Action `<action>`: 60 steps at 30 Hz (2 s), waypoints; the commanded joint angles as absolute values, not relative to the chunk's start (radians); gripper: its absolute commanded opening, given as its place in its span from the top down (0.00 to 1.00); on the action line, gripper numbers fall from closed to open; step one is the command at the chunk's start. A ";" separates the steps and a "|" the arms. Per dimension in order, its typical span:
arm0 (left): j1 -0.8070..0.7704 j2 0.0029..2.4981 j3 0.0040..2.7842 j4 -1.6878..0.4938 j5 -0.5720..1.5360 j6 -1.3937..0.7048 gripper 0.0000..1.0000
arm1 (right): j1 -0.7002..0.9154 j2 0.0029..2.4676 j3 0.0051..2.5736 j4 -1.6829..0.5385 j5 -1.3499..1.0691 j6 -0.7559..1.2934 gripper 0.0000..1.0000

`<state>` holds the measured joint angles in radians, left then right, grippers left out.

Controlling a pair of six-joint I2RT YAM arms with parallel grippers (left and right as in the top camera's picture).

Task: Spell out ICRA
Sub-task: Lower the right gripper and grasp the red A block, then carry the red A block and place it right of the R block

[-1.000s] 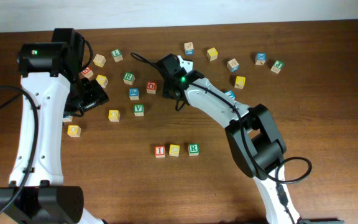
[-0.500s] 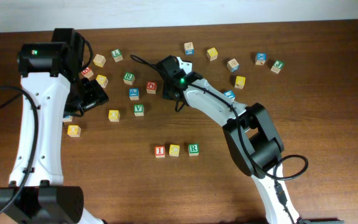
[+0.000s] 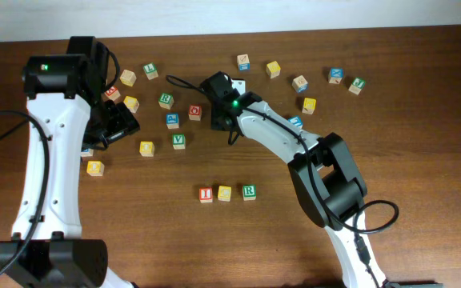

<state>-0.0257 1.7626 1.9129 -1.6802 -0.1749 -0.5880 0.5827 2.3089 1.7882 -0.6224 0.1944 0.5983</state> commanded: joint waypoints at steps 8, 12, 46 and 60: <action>-0.023 1.768 1.912 -1.681 -0.179 -0.602 0.01 | 0.569 2.272 1.790 -0.629 0.195 0.554 0.75; -0.023 1.768 1.912 -1.681 -0.179 -0.602 0.01 | 0.534 2.133 1.808 -0.756 0.196 0.553 0.74; -0.023 1.768 1.912 -1.681 -0.179 -0.601 0.01 | 0.556 1.702 0.979 -0.684 -0.050 0.468 0.70; -0.023 1.768 1.912 -1.681 -0.179 -0.602 0.01 | 0.556 1.702 0.979 -0.646 -0.105 0.511 0.68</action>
<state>-0.0257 1.7626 1.9129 -1.6798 -0.1749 -0.5880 0.5552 1.7119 0.9833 -0.6491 -0.0963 0.4755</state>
